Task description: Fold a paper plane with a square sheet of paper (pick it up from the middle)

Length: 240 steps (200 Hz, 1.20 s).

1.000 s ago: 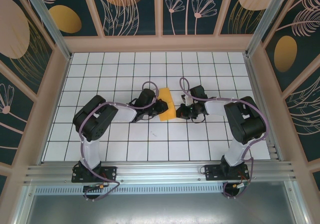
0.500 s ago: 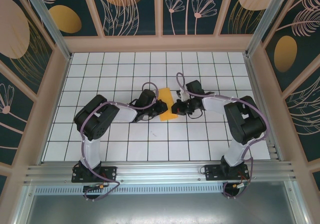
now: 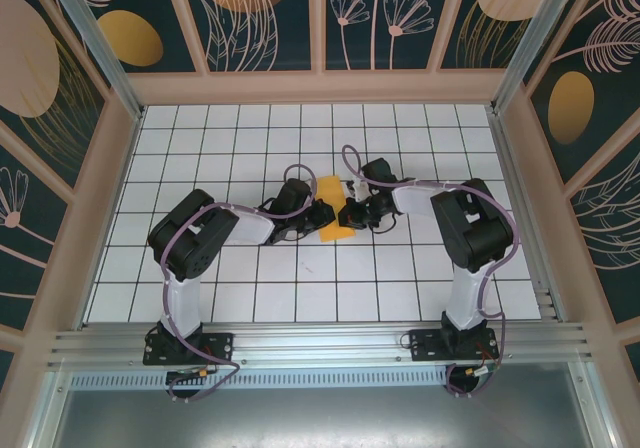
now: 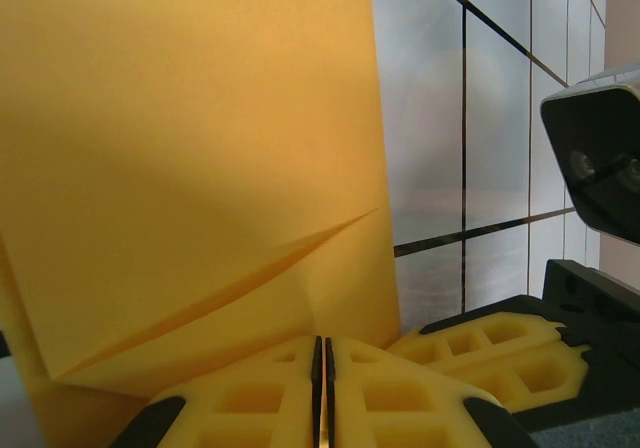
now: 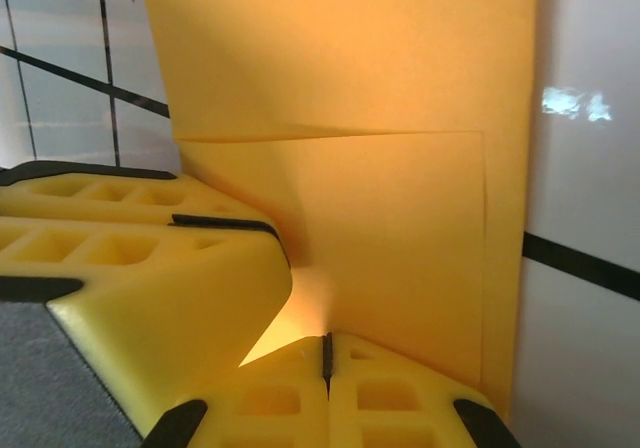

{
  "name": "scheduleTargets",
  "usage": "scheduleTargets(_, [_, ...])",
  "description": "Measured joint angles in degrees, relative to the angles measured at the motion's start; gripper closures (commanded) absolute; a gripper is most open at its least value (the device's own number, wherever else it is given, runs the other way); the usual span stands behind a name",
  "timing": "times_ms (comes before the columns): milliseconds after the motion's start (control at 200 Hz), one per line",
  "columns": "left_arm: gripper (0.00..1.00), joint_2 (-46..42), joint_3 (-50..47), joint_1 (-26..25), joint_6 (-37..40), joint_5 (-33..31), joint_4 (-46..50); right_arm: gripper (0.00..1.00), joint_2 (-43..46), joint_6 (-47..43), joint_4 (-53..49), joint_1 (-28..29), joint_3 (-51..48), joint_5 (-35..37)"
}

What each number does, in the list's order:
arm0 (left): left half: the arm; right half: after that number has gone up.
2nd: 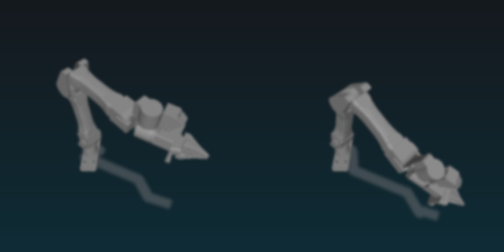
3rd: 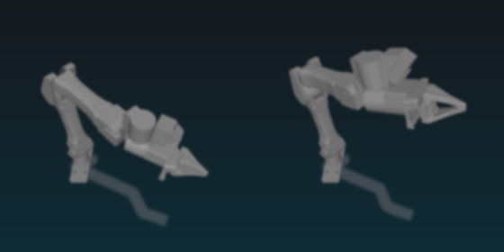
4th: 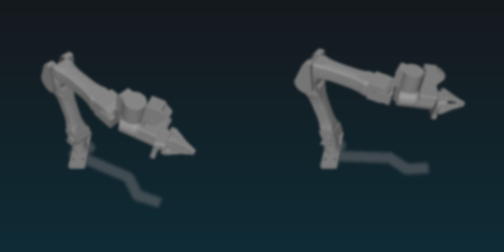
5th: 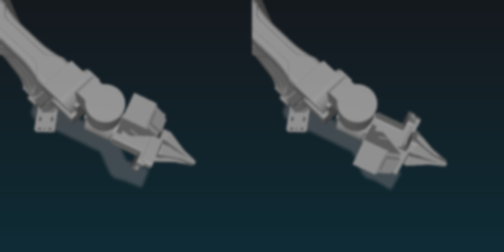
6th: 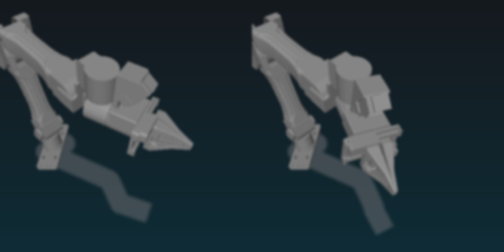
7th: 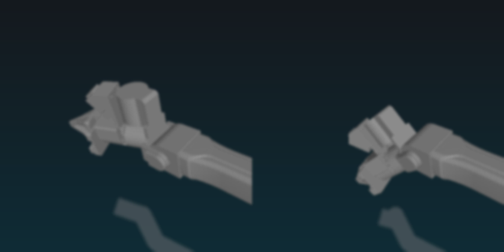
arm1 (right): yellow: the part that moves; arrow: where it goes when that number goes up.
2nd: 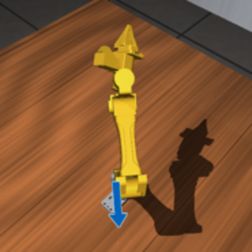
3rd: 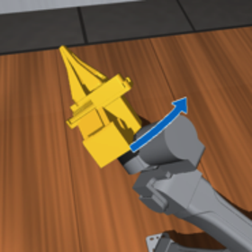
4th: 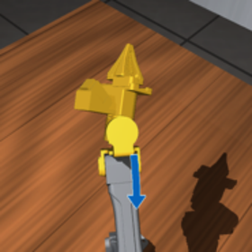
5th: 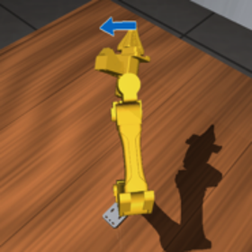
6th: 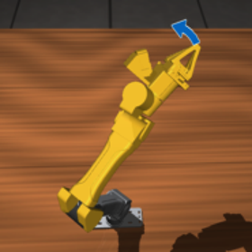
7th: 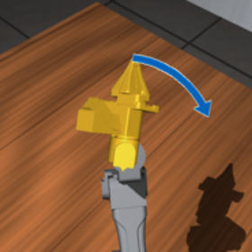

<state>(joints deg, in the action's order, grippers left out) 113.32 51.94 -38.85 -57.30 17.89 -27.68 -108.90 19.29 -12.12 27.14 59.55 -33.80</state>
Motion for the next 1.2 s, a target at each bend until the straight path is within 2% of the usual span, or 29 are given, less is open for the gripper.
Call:
scheduleTargets(270, [0.88,0.0,0.0,0.0,0.0,-0.7,0.3,1.00,0.0,-1.4,-0.5,0.1,0.0,1.2])
scheduleTargets(766, [0.89,0.1,0.1,-0.2,-0.2,-1.4,0.7,0.98,2.8,-4.0,3.5,-4.0,-6.1,-4.2])
scheduleTargets(996, [0.84,0.1,1.6,-0.2,0.2,-1.3,2.5,0.93,3.2,-3.7,2.1,-4.2,-5.2,-5.9])
scheduleTargets(1201, [0.78,-0.6,5.2,-0.1,1.8,-2.4,8.4,0.93,8.1,-3.5,1.7,-4.9,-5.2,-6.7])
